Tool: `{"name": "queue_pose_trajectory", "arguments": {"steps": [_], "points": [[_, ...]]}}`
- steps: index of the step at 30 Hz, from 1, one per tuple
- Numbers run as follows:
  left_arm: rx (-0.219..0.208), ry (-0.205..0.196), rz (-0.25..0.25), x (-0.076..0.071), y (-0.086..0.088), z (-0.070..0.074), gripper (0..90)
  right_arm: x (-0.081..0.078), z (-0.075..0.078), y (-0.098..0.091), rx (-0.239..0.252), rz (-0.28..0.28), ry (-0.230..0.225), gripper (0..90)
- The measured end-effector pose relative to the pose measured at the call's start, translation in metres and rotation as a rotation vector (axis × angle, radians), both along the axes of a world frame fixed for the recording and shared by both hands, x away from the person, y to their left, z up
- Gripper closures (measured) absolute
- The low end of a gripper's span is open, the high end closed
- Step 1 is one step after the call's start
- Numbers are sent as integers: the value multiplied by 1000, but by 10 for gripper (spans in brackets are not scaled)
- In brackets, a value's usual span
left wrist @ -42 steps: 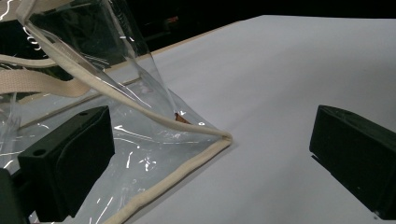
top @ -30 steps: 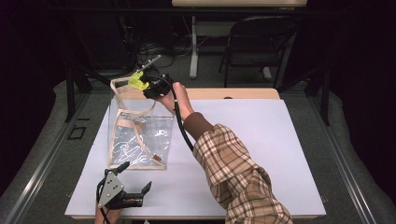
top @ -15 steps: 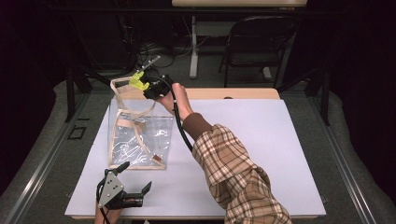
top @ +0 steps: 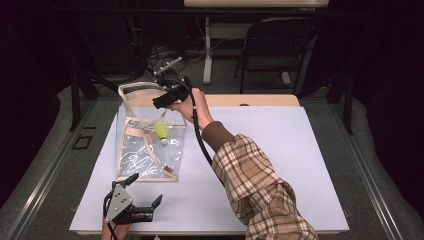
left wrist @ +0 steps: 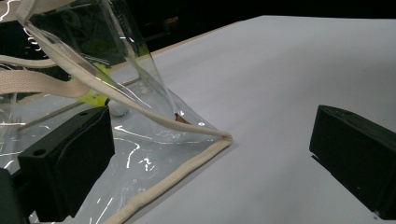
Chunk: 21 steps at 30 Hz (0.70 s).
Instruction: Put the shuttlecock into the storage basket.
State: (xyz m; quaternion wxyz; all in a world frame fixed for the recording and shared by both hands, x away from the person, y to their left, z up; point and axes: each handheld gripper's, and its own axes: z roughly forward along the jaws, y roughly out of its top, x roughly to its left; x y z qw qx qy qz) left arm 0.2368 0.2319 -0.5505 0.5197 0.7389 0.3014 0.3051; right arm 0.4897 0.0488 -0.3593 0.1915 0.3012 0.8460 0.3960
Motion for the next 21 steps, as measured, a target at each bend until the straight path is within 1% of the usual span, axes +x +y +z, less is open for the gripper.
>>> {"name": "queue_pose_trajectory", "arguments": {"steps": [6, 12, 21], "points": [[4, -1, -1, 0, 0, 0, 0, -8, 5, -19, 30, 30, -11, 101], [6, 1, 0, 0, -1, 0, 0, -16, 8, -35, 43, 49, -20, 59], [7, 1, 1, 0, -1, 0, 0, -26, 5, -54, 39, 65, -15, 31]]}}
